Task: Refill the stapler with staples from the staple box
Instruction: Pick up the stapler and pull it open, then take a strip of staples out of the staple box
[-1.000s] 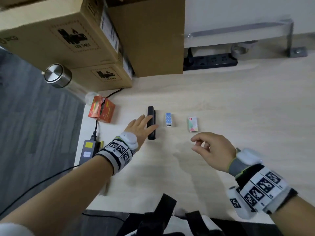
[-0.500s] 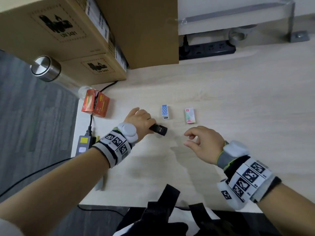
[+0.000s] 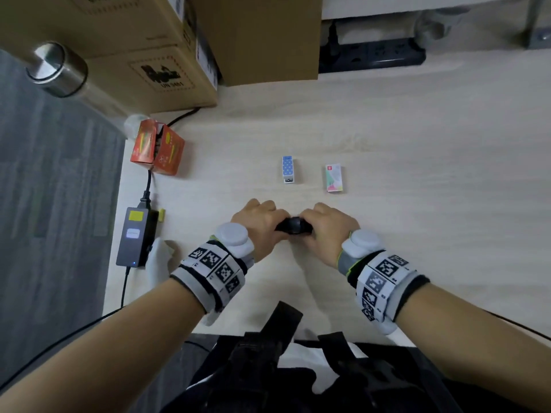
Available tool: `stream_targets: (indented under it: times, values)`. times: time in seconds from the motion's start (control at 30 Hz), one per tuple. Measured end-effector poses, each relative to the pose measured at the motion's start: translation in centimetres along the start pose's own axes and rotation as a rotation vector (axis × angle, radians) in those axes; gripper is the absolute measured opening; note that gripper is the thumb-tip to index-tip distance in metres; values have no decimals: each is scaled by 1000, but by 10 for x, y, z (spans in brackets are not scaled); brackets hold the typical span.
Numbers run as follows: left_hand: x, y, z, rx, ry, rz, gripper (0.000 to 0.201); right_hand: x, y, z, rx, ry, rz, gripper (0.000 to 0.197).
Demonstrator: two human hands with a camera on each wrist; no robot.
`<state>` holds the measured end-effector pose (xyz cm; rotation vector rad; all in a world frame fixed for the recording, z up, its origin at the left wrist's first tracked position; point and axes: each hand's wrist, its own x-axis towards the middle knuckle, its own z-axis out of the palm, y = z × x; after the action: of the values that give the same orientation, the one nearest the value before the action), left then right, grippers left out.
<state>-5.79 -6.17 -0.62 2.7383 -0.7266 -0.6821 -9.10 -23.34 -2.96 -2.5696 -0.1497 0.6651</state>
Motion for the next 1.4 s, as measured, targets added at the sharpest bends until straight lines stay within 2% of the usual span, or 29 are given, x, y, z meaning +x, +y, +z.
stream_targets:
  times: [0.1, 0.3, 0.4, 0.53, 0.67, 0.73, 0.8, 0.83, 0.9, 0.97, 1.03, 1.07, 1.2, 1.3, 1.4]
  values:
    - [-10, -14, -5, -187, 131, -9, 24, 7, 5, 3, 8, -46, 39, 24]
    - [-27, -40, -19, -505, 230, -85, 22, 10, 4, 5, 28, -16, 26, 23]
    - [-31, -49, -23, -652, 299, -198, 21, 9, 4, 3, 34, -1, 26, 24]
    - [-35, -63, -26, -907, 279, -354, 25, 10, 3, 5, 41, -7, 35, 22]
    - [-38, -83, -23, -1409, 284, -527, 27, 10, 11, 6, 43, -28, 94, 22]
    - [-39, -94, -18, -1523, 304, -596, 29, 9, 15, 8, 65, -7, 117, 22]
    - [-40, -103, -10, -1467, 277, -617, 29, 7, 16, 11, 80, 10, 125, 23]
    - [-38, -105, -8, -1369, 263, -620, 27, 7, 17, 11, 88, 20, 126, 23]
    - [-35, -109, -5, -999, 226, -627, 21, 8, 17, 12, 99, 38, 123, 24]
    - [-33, -108, -6, -585, 131, -608, 19, 8, 18, 12, 98, 41, 125, 24]
    - [-29, -104, -4, -251, 64, -489, 23, 8, 19, 11, 82, 35, 113, 25]
    - [-27, -99, -1, -150, 73, -404, 26, 8, 19, 11, 71, 30, 104, 25]
    - [-25, -74, 8, -127, 199, -123, 29, 5, 21, 6, 74, 47, 72, 30]
    - [-25, -62, 16, -140, 220, -34, 32, 4, 27, -6, 103, 147, 81, 34]
    - [-16, -58, 25, -129, 185, -21, 42, 13, 43, -26, 95, 251, 102, 37]
